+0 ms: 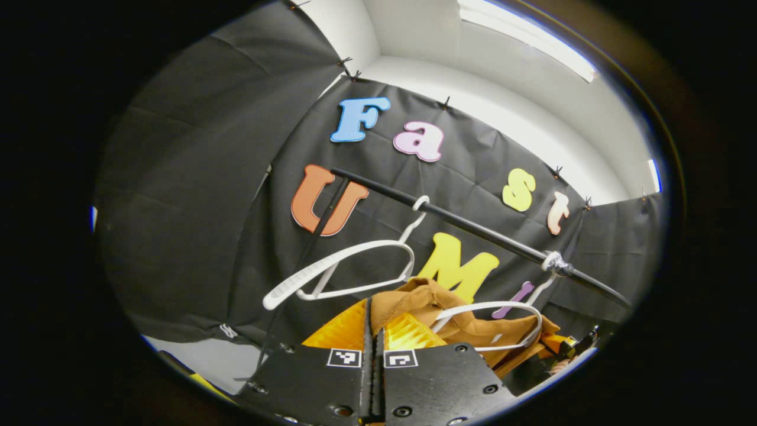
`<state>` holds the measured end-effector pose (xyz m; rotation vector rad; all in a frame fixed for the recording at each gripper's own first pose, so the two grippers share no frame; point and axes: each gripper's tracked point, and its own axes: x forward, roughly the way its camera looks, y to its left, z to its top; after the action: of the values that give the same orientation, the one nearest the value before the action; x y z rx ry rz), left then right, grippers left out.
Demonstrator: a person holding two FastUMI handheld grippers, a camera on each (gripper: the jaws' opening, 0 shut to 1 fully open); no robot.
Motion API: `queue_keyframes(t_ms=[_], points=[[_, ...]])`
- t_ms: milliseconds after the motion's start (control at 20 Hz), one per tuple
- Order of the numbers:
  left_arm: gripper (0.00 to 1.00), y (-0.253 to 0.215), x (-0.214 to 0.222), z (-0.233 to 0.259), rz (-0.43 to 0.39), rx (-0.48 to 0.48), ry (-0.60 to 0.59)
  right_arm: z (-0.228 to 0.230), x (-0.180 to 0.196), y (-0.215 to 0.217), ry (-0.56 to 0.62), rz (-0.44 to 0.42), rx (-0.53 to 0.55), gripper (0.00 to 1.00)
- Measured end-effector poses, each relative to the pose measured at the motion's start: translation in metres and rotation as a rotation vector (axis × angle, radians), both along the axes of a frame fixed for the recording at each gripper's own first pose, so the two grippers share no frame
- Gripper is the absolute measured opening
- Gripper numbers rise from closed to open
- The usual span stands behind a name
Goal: Grasp the clothes on the hanger with both hands and then place them into the laundry hamper below.
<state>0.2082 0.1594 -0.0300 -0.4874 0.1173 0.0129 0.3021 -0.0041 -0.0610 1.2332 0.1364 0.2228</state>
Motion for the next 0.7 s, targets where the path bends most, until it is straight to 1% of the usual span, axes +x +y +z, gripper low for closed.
queue_keyframes(t_ms=[150, 400, 550, 700], points=[[0.0, 0.007, 0.01, -0.013, 0.003, -0.007, 0.023, -0.003, 0.017, -0.012, 0.012, -0.008, 0.002, 0.05], [0.0, 0.006, 0.011, -0.028, -0.007, 0.003, 0.043, -0.007, 0.027, -0.011, 0.013, 0.017, -0.006, 0.05], [0.0, 0.007, 0.013, -0.033, -0.014, 0.008, 0.049, -0.011, 0.04, -0.011, 0.023, 0.039, -0.035, 0.04], [0.02, 0.007, 0.018, -0.04, -0.015, 0.031, 0.065, -0.018, 0.051, -0.011, 0.042, 0.063, -0.06, 0.04]])
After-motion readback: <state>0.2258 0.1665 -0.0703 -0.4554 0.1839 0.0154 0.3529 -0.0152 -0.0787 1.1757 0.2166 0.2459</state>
